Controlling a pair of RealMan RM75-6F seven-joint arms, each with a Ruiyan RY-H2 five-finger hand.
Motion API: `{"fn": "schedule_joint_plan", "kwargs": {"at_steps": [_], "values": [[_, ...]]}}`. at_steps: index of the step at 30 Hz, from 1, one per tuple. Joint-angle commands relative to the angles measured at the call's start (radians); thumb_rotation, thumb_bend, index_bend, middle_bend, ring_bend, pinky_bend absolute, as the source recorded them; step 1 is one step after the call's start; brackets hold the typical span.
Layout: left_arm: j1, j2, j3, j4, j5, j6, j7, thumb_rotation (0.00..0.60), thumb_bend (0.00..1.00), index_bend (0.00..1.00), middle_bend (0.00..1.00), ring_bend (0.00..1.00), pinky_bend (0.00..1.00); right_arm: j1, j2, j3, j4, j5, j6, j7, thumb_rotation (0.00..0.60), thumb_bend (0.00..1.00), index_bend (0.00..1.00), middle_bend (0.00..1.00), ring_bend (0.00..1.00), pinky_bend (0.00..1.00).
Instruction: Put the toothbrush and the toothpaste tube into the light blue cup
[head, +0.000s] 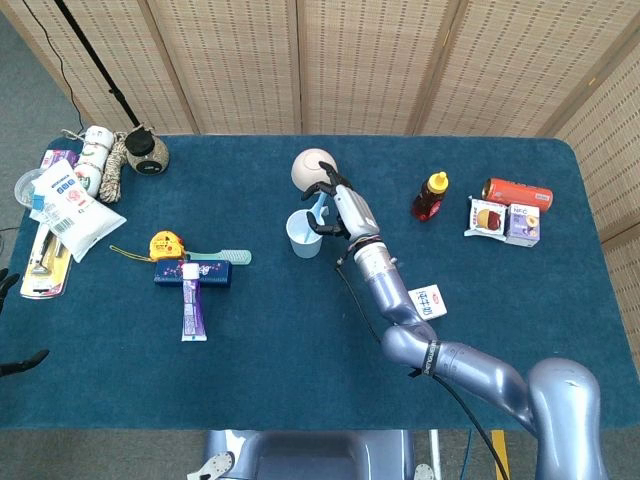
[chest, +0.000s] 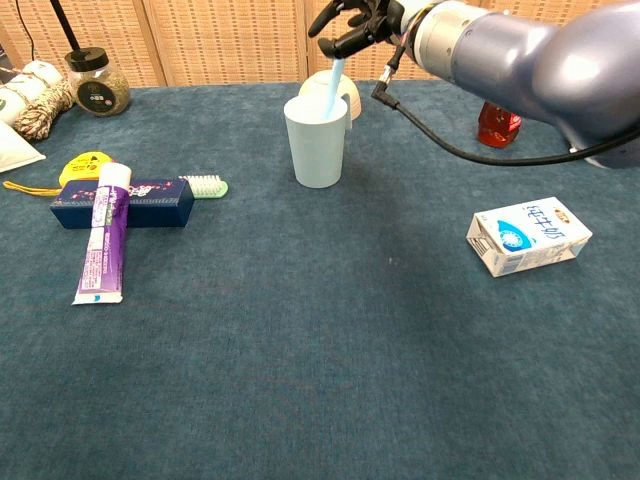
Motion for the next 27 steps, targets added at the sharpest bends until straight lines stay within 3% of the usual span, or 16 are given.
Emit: {"fn": "schedule_joint_plan", "kwargs": {"at_steps": [1, 6, 9, 13, 15, 17, 22, 27], "values": [[-0.001, -0.001, 0.001, 0.000, 0.002, 0.000, 0.004, 0.600, 0.00, 0.00, 0.00, 0.00, 0.00, -0.038, 0.072, -0.003, -0.088, -0.042, 0.055, -0.019, 0.600, 0.49, 0.36, 0.00, 0.00, 0.00], [0.001, -0.009, 0.007, 0.003, 0.030, 0.017, 0.010, 0.600, 0.00, 0.00, 0.00, 0.00, 0.00, -0.096, 0.178, -0.019, -0.193, -0.089, 0.113, -0.056, 0.600, 0.48, 0.29, 0.00, 0.00, 0.00], [0.001, -0.015, 0.014, 0.008, 0.057, 0.026, 0.009, 0.600, 0.00, 0.00, 0.00, 0.00, 0.00, -0.157, 0.270, -0.064, -0.264, -0.151, 0.145, -0.084, 0.600, 0.44, 0.20, 0.00, 0.00, 0.00], [-0.007, -0.030, 0.024, 0.020, 0.101, 0.034, 0.025, 0.600, 0.00, 0.00, 0.00, 0.00, 0.00, -0.226, 0.408, -0.136, -0.326, -0.252, 0.159, -0.123, 0.600, 0.24, 0.01, 0.00, 0.00, 0.00], [-0.011, -0.040, 0.026, 0.028, 0.120, 0.041, 0.031, 0.600, 0.00, 0.00, 0.00, 0.00, 0.00, -0.260, 0.458, -0.161, -0.347, -0.296, 0.191, -0.138, 0.600, 0.15, 0.00, 0.00, 0.00, 0.00], [-0.015, -0.049, 0.028, 0.040, 0.138, 0.049, 0.034, 0.600, 0.00, 0.00, 0.00, 0.00, 0.00, -0.311, 0.514, -0.193, -0.377, -0.346, 0.243, -0.142, 0.600, 0.13, 0.00, 0.00, 0.00, 0.00], [-0.028, -0.060, 0.026, 0.065, 0.144, 0.039, 0.068, 0.600, 0.00, 0.00, 0.00, 0.00, 0.00, -0.458, 0.619, -0.288, -0.417, -0.442, 0.364, -0.088, 0.600, 0.13, 0.00, 0.00, 0.00, 0.00], [-0.054, -0.057, 0.032, 0.104, 0.208, 0.047, 0.078, 0.600, 0.00, 0.00, 0.00, 0.00, 0.00, -0.574, 0.664, -0.383, -0.354, -0.522, 0.456, -0.021, 0.600, 0.13, 0.00, 0.00, 0.00, 0.00]]}}
